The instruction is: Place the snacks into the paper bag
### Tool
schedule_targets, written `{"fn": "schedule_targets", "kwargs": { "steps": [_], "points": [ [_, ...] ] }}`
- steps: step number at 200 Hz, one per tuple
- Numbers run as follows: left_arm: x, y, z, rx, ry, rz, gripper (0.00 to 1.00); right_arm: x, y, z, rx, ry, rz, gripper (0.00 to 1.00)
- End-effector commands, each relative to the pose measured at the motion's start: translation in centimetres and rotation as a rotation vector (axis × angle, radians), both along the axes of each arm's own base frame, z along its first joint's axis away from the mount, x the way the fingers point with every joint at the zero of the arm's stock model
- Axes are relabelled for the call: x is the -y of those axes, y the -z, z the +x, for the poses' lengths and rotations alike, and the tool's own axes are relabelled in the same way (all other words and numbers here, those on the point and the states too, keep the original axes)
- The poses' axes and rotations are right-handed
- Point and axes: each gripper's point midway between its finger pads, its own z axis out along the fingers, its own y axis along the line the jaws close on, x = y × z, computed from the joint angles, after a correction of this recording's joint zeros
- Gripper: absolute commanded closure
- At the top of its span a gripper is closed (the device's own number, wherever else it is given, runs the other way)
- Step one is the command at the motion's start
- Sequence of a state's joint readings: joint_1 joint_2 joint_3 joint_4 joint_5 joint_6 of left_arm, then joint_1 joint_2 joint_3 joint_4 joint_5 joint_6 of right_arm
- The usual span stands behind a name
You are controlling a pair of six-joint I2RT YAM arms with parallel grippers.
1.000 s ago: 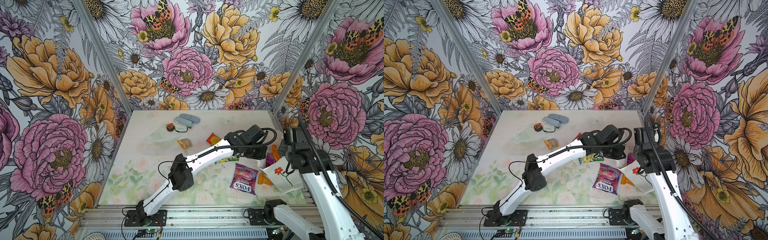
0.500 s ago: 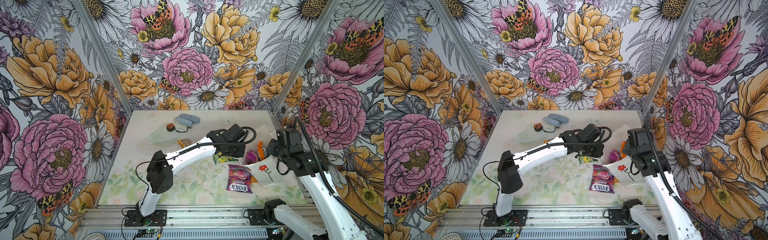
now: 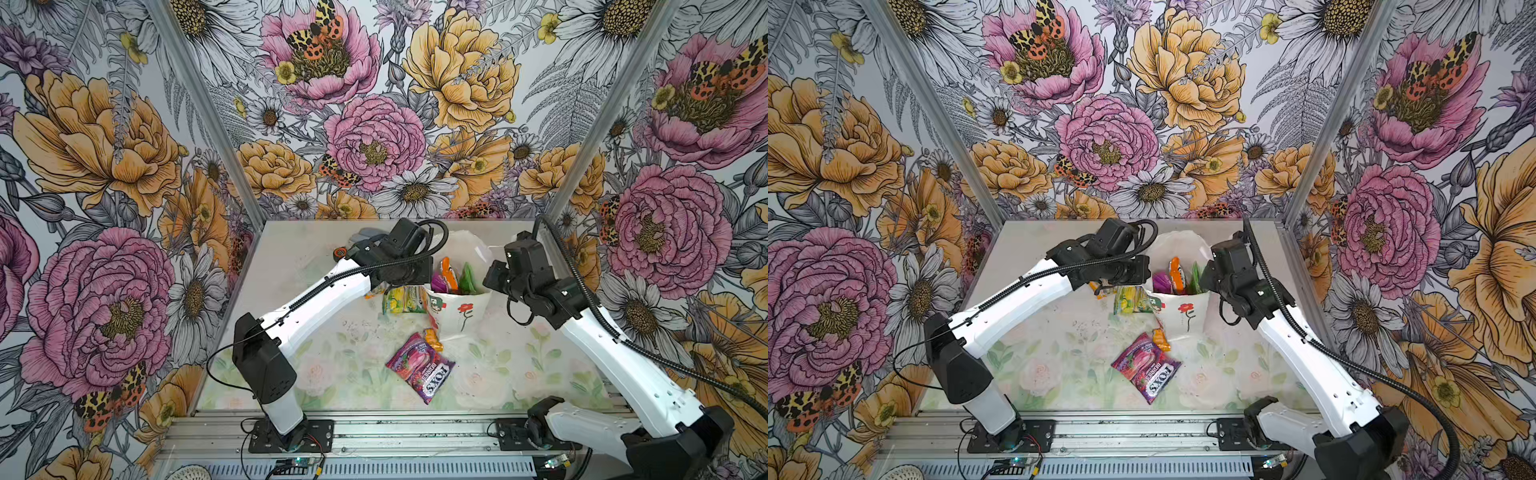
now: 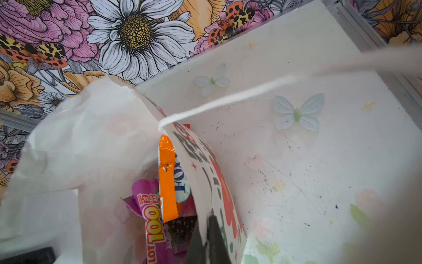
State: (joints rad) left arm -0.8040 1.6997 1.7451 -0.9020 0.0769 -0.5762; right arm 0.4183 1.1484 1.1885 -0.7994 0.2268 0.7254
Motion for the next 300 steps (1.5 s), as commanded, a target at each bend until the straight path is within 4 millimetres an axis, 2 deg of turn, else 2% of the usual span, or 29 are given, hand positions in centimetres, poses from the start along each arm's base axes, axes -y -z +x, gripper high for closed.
{"fn": "schedule_targets", "kwargs": {
  "steps": [1, 19, 34, 35, 38, 60, 75, 85, 104, 124, 165, 190, 216, 257, 300],
  "points": [
    [2.3, -5.5, 0.9, 0.141, 0.036, -0.100, 1.00, 1.0, -5.1, 1.6, 0.159, 0.017, -0.025, 1.00],
    [3.6, -6.5, 1.0, 0.134, 0.058, -0.119, 1.00, 0.9, -5.5, 1.6, 0.166, -0.014, -0.036, 1.00],
    [5.1, -7.6, 0.2, 0.146, 0.100, -0.127, 1.00, 0.9, -5.6, 1.4, 0.166, -0.028, -0.043, 1.00],
    [5.5, -6.7, 0.4, 0.133, 0.102, -0.113, 1.00, 1.0, -5.5, 1.3, 0.165, -0.028, -0.044, 1.00],
    [6.1, -6.1, 0.4, 0.123, 0.112, -0.103, 1.00, 1.1, -5.6, 1.3, 0.166, -0.025, -0.045, 1.00],
    [8.6, -5.9, -0.8, 0.094, 0.168, -0.108, 1.00, 2.3, -5.0, 0.7, 0.152, -0.001, -0.054, 1.00],
    [9.7, -4.7, -1.1, 0.061, 0.179, -0.100, 1.00, 3.3, -4.2, 0.5, 0.134, 0.026, -0.066, 1.00],
    [10.0, -3.7, -1.1, 0.041, 0.172, -0.087, 1.00, 3.8, -3.0, 0.5, 0.100, 0.038, -0.070, 1.00],
    [9.9, -2.2, -0.5, 0.015, 0.137, -0.058, 1.00, 4.3, -0.8, 0.7, 0.034, 0.034, -0.057, 1.00],
    [9.6, -1.5, 0.2, 0.014, 0.093, -0.039, 1.00, 4.6, 0.1, 0.6, 0.011, 0.020, -0.062, 1.00],
    [9.3, -3.1, 1.9, 0.049, 0.024, -0.069, 1.00, 4.0, 0.1, 0.7, 0.001, -0.022, -0.029, 1.00],
    [9.3, -4.3, 3.0, 0.076, -0.004, -0.091, 1.00, 3.7, -1.1, 0.7, 0.031, -0.036, -0.012, 1.00],
    [8.8, -4.1, 4.4, 0.081, -0.027, -0.090, 1.00, 4.1, -2.3, 0.8, 0.053, -0.013, -0.015, 1.00],
    [8.1, -2.8, 6.0, 0.072, -0.034, -0.054, 1.00, 3.5, -0.6, 1.5, 0.002, -0.011, 0.020, 1.00],
    [8.0, -3.0, 6.1, 0.065, -0.024, -0.066, 0.75, 3.2, -0.8, 1.7, 0.018, -0.020, 0.031, 1.00]
  ]
}}
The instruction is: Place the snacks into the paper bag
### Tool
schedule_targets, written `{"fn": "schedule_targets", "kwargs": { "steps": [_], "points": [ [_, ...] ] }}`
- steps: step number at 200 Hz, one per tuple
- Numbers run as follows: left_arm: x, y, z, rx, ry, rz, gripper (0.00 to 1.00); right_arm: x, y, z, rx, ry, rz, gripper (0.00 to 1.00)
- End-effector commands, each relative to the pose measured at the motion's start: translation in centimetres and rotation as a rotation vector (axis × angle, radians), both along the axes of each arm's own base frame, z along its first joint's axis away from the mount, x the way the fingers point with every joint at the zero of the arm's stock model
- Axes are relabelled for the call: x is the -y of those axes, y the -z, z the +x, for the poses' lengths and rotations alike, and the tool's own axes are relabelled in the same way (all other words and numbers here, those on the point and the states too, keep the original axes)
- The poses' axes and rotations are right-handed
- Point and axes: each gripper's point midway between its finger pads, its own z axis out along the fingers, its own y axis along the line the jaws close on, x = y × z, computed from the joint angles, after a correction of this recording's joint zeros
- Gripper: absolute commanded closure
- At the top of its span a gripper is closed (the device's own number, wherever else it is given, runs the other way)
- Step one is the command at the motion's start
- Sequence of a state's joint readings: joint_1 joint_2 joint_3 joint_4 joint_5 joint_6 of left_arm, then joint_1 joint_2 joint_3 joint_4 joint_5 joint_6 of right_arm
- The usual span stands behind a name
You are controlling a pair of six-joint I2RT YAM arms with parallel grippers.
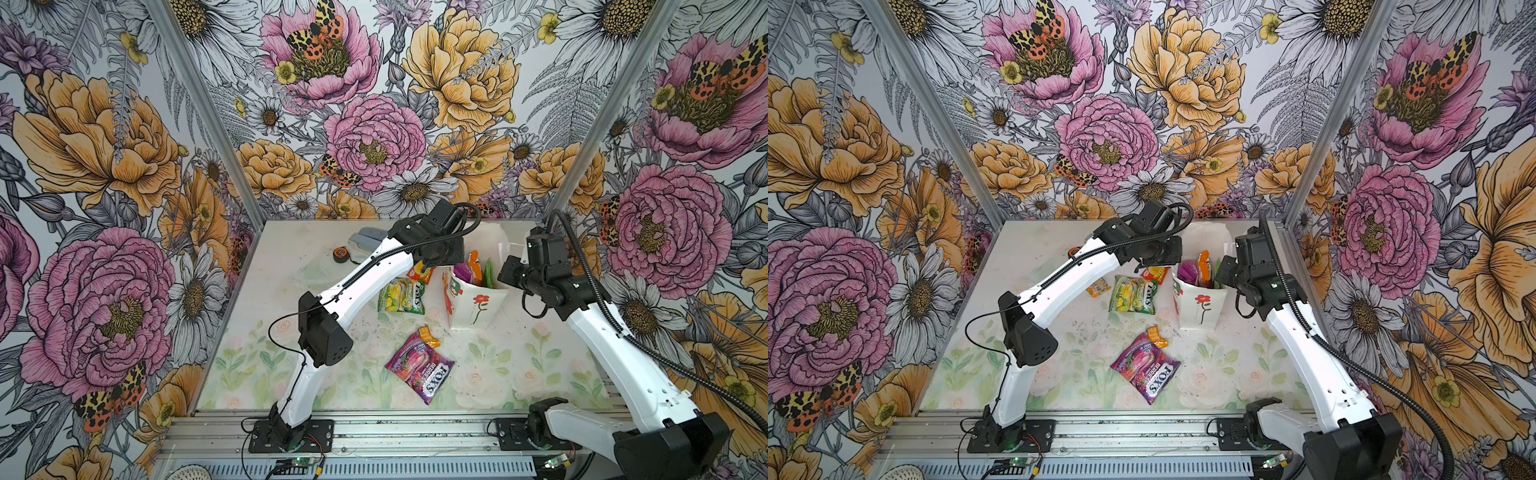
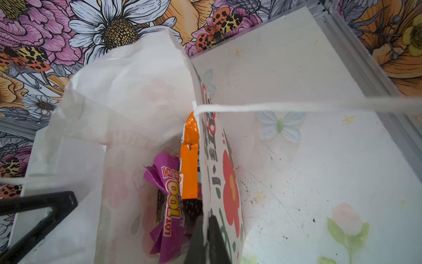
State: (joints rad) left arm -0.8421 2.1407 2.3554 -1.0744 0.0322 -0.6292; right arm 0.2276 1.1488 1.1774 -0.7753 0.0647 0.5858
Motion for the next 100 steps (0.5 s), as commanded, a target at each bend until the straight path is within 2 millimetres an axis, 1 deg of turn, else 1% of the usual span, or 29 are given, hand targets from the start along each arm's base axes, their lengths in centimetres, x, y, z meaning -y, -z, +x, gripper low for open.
{"fn": "schedule_targets", "kwargs": {
  "steps": [1, 25, 45, 56, 83, 100],
  "points": [
    [0.4, -3.2, 0.7, 0.075, 0.008, -0.068, 0.75, -0.1, -1.2, 0.4, 0.028, 0.003, 0.025, 1.00],
    [-0.3, -4.9, 0.7, 0.115, 0.003, -0.078, 0.62, -0.1, -1.6, 0.4, 0.043, 0.001, 0.025, 1.00],
    [-0.6, -6.4, 0.4, 0.142, 0.008, -0.095, 0.55, -0.1, -1.8, 0.4, 0.052, -0.002, 0.024, 1.00],
    [-0.8, -7.1, 0.2, 0.153, 0.007, -0.100, 0.47, -0.1, -1.8, 0.4, 0.052, -0.003, 0.023, 1.00],
    [-1.0, -8.8, -0.9, 0.191, 0.014, -0.109, 0.35, 0.0, -2.0, 0.5, 0.061, -0.002, 0.016, 1.00],
    [-1.5, -9.9, -1.4, 0.212, 0.012, -0.118, 0.30, 0.1, -2.1, 0.5, 0.066, -0.004, 0.007, 1.00]
  ]
}}
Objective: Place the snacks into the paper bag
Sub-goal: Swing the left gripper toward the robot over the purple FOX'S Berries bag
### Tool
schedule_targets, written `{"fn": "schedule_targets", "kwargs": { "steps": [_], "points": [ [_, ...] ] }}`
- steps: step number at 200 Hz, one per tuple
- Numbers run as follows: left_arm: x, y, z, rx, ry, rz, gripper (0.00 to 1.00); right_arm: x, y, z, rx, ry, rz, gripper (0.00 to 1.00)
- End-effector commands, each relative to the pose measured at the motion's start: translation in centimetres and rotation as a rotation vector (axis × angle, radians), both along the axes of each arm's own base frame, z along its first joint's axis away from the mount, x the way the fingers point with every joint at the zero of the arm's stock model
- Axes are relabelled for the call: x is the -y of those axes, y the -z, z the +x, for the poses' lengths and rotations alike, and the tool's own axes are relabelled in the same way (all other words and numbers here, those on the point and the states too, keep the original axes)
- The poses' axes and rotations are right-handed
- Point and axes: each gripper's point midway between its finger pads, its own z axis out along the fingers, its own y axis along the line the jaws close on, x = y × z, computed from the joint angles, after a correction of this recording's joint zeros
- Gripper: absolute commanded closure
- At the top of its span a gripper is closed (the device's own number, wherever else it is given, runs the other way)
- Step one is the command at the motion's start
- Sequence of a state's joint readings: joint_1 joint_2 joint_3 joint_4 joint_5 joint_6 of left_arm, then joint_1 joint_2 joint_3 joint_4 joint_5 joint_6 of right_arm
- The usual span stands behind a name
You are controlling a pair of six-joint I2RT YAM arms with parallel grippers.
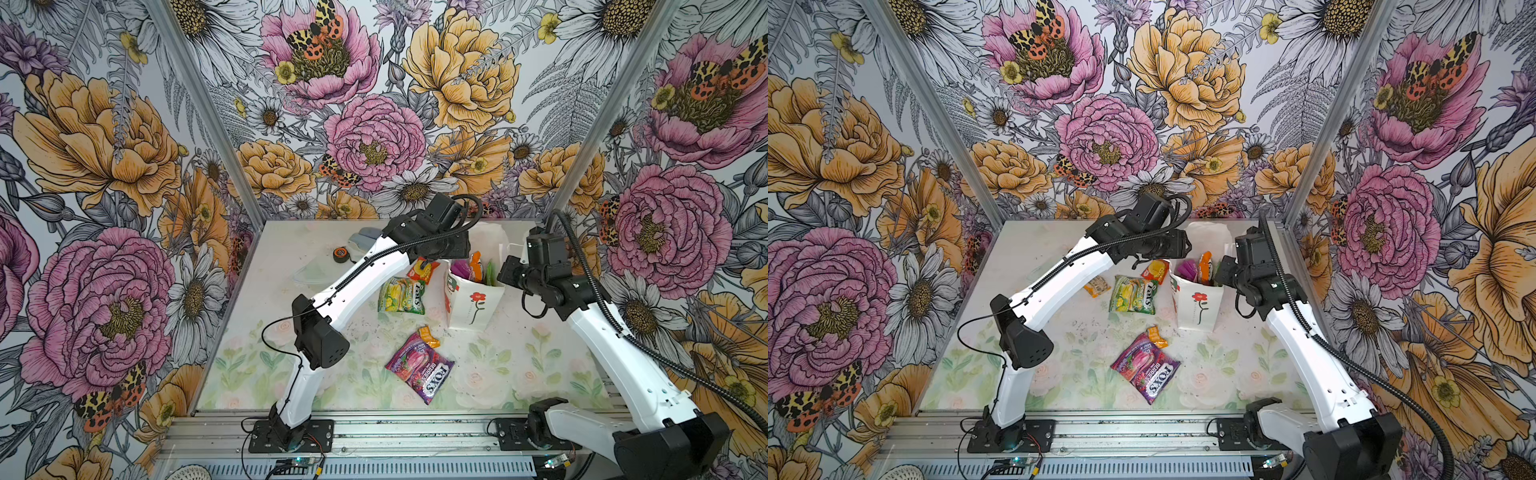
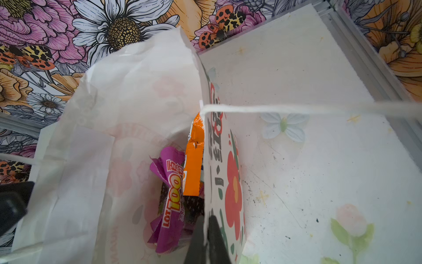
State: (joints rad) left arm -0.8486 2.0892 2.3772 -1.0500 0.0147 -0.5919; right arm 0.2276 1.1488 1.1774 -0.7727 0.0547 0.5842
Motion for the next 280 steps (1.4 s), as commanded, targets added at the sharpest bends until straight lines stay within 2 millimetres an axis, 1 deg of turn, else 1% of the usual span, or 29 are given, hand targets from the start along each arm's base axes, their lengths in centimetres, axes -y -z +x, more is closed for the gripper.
{"fn": "schedule_targets", "kwargs": {
  "steps": [1, 25, 40, 54, 61, 69, 73, 75, 80, 91, 97, 102, 108, 117, 130, 142, 152, 166, 172, 182, 188, 197, 209, 223, 231, 252, 264, 280],
  "points": [
    [-1.2, -5.9, -1.1, 0.117, -0.007, -0.071, 0.30, 0.3, -2.1, 0.5, 0.065, 0.005, 0.001, 1.00],
    [-1.8, -7.0, -1.8, 0.146, -0.005, -0.073, 0.25, 0.4, -2.1, 0.5, 0.069, 0.006, -0.014, 1.00],
    [-1.7, -7.9, -2.5, 0.169, 0.016, -0.082, 0.24, 0.7, -2.2, 0.6, 0.078, 0.013, -0.033, 1.00],
    [-1.5, -9.7, -3.5, 0.229, 0.052, -0.103, 0.23, 0.9, -2.3, 0.6, 0.090, 0.023, -0.036, 1.00],
    [-1.4, -10.5, -3.9, 0.261, 0.071, -0.118, 0.23, 0.7, -2.5, 0.7, 0.102, 0.017, -0.023, 1.00],
    [-1.4, -12.0, -4.6, 0.302, 0.098, -0.154, 0.22, 0.3, -2.7, 0.7, 0.114, 0.001, -0.005, 1.00],
    [-1.1, -12.0, -4.7, 0.312, 0.109, -0.164, 0.22, 0.2, -2.8, 0.8, 0.118, -0.005, 0.001, 1.00],
    [-1.7, -13.2, -5.3, 0.333, 0.110, -0.187, 0.22, 0.1, -2.8, 0.8, 0.119, -0.008, 0.004, 1.00],
    [-2.0, -14.0, -5.7, 0.351, 0.114, -0.211, 0.21, 0.0, -2.8, 0.8, 0.123, -0.011, 0.008, 1.00],
    [-2.7, -14.7, -6.0, 0.378, 0.114, -0.239, 0.20, 0.1, -2.9, 0.7, 0.133, -0.006, 0.006, 1.00],
    [-3.2, -14.4, -6.0, 0.386, 0.102, -0.230, 0.20, 0.4, -3.0, 0.7, 0.141, 0.002, 0.000, 1.00],
    [-4.1, -14.5, -5.9, 0.401, 0.082, -0.218, 0.20, 0.5, -3.0, 0.6, 0.144, 0.007, -0.004, 1.00],
    [-4.9, -13.6, -5.7, 0.403, 0.057, -0.184, 0.20, 0.7, -2.9, 0.6, 0.147, 0.015, -0.011, 1.00],
    [-6.7, -13.2, -5.6, 0.418, 0.018, -0.148, 0.20, 0.9, -2.8, 0.5, 0.147, 0.026, -0.013, 1.00],
    [-9.2, -11.2, -5.5, 0.397, -0.023, -0.100, 0.21, 0.8, -2.5, 0.4, 0.149, 0.025, -0.006, 1.00],
    [-11.0, -9.4, -5.8, 0.327, -0.018, -0.094, 0.22, 0.7, -2.2, 0.4, 0.150, 0.019, -0.006, 1.00],
    [-12.5, -8.3, -6.3, 0.267, -0.003, -0.083, 0.24, 0.8, -2.1, 0.4, 0.151, 0.016, -0.018, 1.00],
    [-14.8, -6.8, -7.5, 0.232, -0.015, 0.005, 0.24, 1.1, -2.1, 0.4, 0.157, 0.016, -0.048, 1.00],
    [-15.5, -6.0, -8.1, 0.221, -0.016, 0.052, 0.25, 1.4, -2.3, 0.3, 0.163, 0.023, -0.059, 1.00],
    [-16.1, -4.4, -9.1, 0.190, 0.001, 0.125, 0.25, 1.8, -2.4, 0.2, 0.172, 0.038, -0.071, 1.00],
    [-16.0, -3.2, -9.9, 0.163, 0.025, 0.161, 0.25, 2.0, -2.6, 0.1, 0.179, 0.047, -0.078, 1.00],
    [-15.3, -1.3, -11.4, 0.123, 0.082, 0.212, 0.25, 2.3, -2.7, 0.1, 0.185, 0.058, -0.085, 1.00],
    [-13.9, 1.4, -13.6, 0.085, 0.175, 0.290, 0.25, 2.5, -2.9, 0.0, 0.192, 0.069, -0.094, 1.00],
    [-11.9, 4.2, -16.7, 0.036, 0.317, 0.366, 0.24, 2.7, -3.0, -0.1, 0.196, 0.076, -0.098, 1.00],
    [-10.9, 5.3, -18.2, 0.004, 0.387, 0.387, 0.24, 2.8, -3.2, 0.0, 0.201, 0.078, -0.100, 1.00],
    [-9.0, 7.2, -20.7, -0.029, 0.484, 0.427, 0.24, 2.7, -3.4, 0.0, 0.204, 0.071, -0.102, 1.00],
    [-8.3, 8.8, -21.9, -0.047, 0.532, 0.462, 0.24, 2.6, -3.6, 0.0, 0.210, 0.067, -0.100, 1.00],
    [-8.0, 11.2, -23.2, -0.071, 0.582, 0.530, 0.24, 2.6, -3.9, 0.0, 0.216, 0.066, -0.100, 1.00]
  ]
}}
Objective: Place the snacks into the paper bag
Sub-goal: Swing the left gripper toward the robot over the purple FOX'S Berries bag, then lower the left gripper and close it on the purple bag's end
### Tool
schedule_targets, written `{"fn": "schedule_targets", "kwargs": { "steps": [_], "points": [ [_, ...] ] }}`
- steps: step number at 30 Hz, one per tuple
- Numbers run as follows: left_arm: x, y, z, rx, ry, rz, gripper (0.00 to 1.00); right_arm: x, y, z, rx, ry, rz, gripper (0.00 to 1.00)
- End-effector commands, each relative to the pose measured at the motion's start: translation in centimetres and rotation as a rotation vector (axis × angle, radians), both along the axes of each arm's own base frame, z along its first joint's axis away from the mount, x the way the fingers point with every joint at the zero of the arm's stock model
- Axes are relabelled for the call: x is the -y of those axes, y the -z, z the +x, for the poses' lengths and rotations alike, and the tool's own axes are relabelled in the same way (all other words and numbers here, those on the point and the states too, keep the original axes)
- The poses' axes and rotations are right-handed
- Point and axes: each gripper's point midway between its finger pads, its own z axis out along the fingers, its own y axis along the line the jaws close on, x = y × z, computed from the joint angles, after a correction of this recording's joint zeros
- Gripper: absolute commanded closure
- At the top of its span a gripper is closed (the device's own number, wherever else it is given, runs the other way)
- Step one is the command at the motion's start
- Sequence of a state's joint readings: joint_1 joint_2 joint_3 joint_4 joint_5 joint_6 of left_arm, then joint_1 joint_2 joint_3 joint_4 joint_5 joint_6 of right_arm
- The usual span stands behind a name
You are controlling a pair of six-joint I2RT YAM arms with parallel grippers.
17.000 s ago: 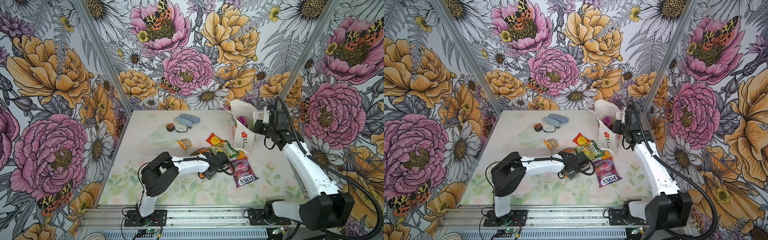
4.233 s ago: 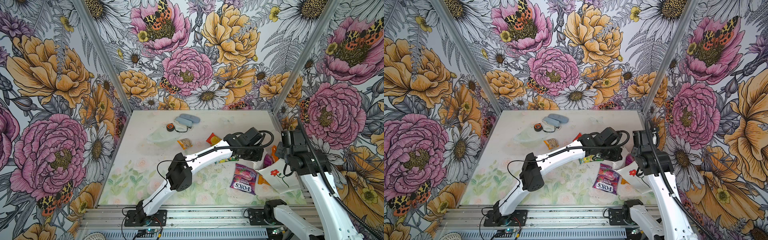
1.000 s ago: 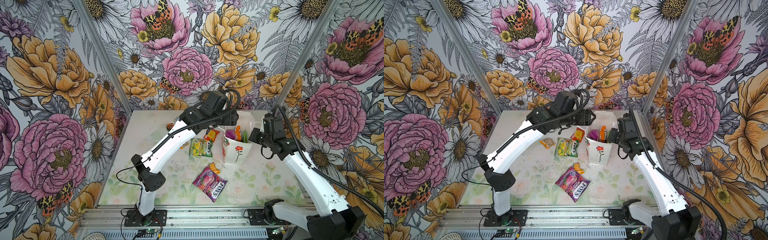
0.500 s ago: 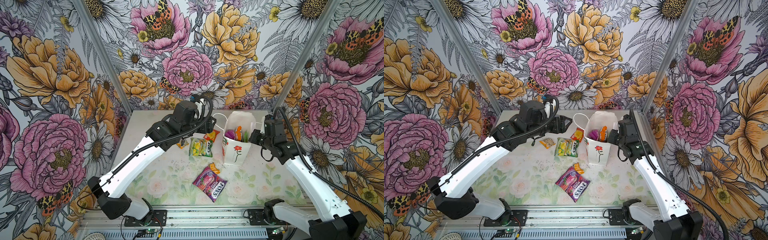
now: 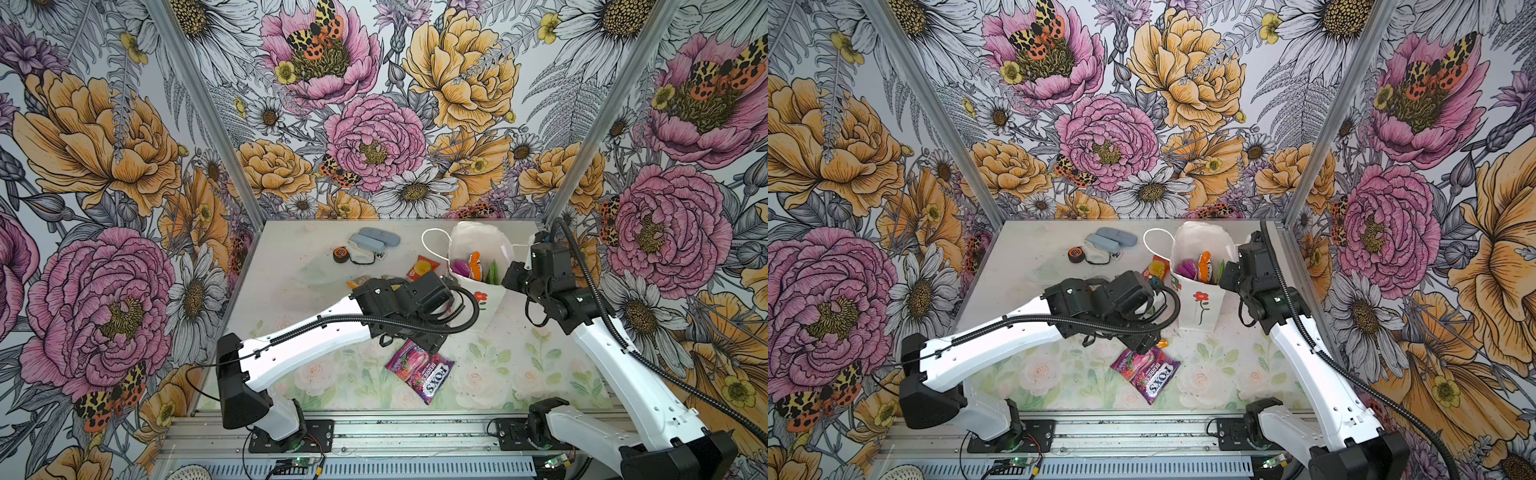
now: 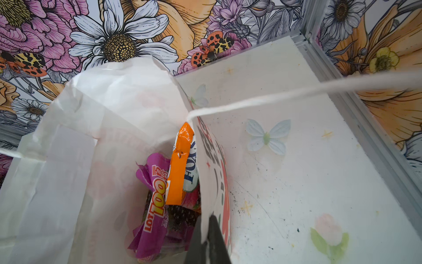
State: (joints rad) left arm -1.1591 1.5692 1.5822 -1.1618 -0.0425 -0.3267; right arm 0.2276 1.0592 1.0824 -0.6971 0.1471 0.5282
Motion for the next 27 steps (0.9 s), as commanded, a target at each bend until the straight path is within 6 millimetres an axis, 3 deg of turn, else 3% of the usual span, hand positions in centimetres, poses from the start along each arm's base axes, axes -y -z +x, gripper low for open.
{"fn": "schedule_targets", "kwargs": {
  "steps": [1, 5, 11, 14, 20, 27],
  "points": [
    [-0.2, 2.7, -2.5, -0.039, 0.098, 0.099, 0.24, 0.8, -3.7, 0.7, 0.132, 0.027, -0.015, 1.00],
    [0.5, 6.0, -3.7, -0.052, 0.157, 0.200, 0.24, 0.9, -3.7, 0.5, 0.135, 0.034, -0.007, 1.00],
    [2.6, 9.1, -4.7, -0.071, 0.229, 0.269, 0.29, 0.9, -3.4, 0.1, 0.133, 0.035, -0.001, 1.00],
    [3.2, 12.2, -4.7, -0.113, 0.229, 0.337, 0.34, 0.9, -3.3, 0.0, 0.131, 0.031, 0.003, 1.00],
    [4.3, 14.2, -3.9, -0.102, 0.174, 0.385, 0.41, 0.9, -3.0, -0.1, 0.126, 0.030, 0.000, 1.00],
    [5.6, 14.8, -3.3, -0.128, 0.032, 0.379, 0.41, 1.0, -2.8, -0.1, 0.122, 0.036, 0.005, 1.00]
  ]
}}
